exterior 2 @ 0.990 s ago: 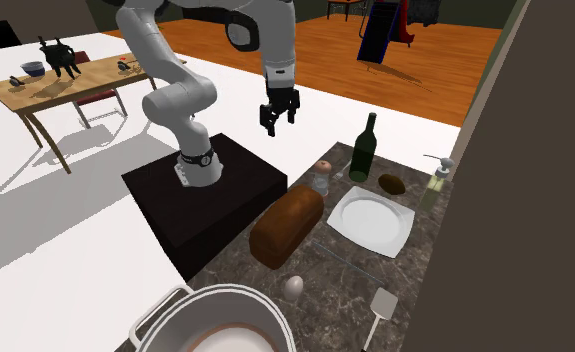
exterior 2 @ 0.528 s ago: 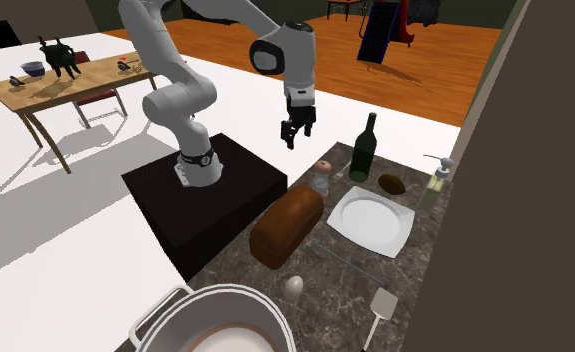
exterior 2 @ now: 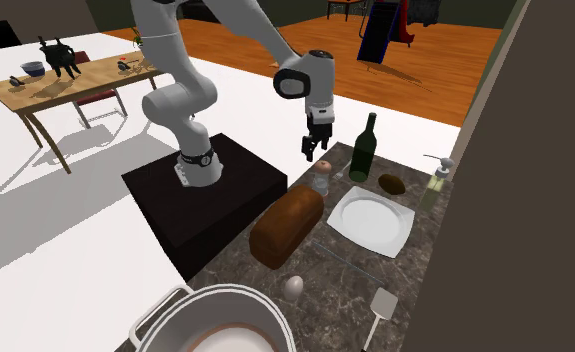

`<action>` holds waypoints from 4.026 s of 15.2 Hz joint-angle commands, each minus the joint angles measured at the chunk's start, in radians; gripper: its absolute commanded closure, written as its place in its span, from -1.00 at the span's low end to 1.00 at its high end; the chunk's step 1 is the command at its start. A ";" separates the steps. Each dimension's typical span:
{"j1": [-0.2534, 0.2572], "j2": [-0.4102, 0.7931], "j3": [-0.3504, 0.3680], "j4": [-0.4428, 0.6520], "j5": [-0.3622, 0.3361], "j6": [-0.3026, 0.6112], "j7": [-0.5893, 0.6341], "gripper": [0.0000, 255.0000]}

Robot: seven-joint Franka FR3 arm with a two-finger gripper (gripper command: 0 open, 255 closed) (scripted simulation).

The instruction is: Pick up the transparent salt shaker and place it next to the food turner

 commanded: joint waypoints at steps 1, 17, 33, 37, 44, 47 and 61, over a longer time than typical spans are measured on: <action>-0.009 0.101 0.029 0.042 -0.107 0.051 0.105 -1.00; 0.063 0.352 -0.050 0.119 -0.415 0.176 0.355 -1.00; 0.037 0.296 -0.013 0.116 -0.344 0.133 0.303 1.00; 0.018 0.239 0.015 0.118 -0.275 0.087 0.253 1.00; 0.003 0.144 0.041 0.132 -0.166 -0.001 0.173 1.00; 0.002 0.106 0.044 0.142 -0.128 -0.041 0.145 1.00; 0.009 -0.037 0.028 0.218 -0.013 -0.236 0.057 1.00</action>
